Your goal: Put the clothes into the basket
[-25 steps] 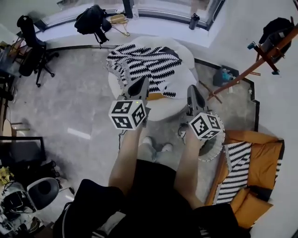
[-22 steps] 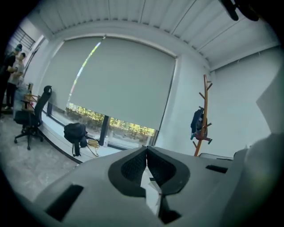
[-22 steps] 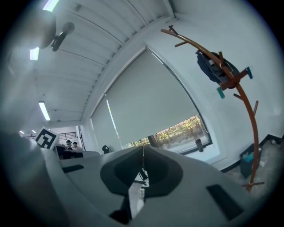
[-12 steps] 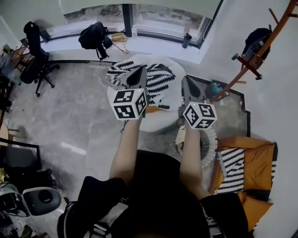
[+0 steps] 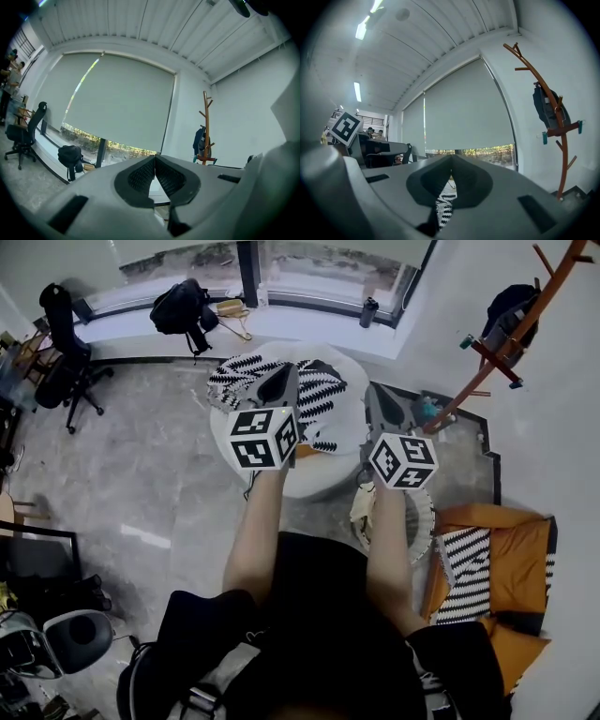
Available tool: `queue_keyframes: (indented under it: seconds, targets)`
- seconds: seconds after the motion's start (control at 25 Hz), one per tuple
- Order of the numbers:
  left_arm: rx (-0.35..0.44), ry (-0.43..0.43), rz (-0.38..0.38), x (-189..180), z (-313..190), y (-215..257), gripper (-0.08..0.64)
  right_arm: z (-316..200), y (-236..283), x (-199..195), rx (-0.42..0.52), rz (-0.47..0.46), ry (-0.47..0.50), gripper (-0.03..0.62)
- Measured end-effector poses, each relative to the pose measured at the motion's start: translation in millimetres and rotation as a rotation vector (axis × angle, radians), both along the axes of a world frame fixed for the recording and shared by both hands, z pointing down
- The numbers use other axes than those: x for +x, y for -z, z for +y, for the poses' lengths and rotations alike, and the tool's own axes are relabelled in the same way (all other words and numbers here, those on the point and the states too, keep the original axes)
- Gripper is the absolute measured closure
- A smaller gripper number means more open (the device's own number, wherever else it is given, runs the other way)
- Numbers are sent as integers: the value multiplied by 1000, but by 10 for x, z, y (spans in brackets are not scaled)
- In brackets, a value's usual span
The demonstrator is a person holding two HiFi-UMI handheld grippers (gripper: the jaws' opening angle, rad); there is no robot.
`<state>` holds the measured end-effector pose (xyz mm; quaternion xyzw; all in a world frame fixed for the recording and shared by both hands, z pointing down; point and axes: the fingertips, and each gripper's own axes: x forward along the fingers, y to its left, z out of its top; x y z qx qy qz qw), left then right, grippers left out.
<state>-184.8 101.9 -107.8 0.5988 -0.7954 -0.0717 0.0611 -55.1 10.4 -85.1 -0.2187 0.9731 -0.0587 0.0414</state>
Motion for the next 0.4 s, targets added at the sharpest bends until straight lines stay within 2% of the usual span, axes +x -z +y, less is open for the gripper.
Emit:
queue_keyframes:
  seconds: [0.4]
  targets:
    - [32,-19,13,29,-100,39,551,-45,79,6,35,5,8,581]
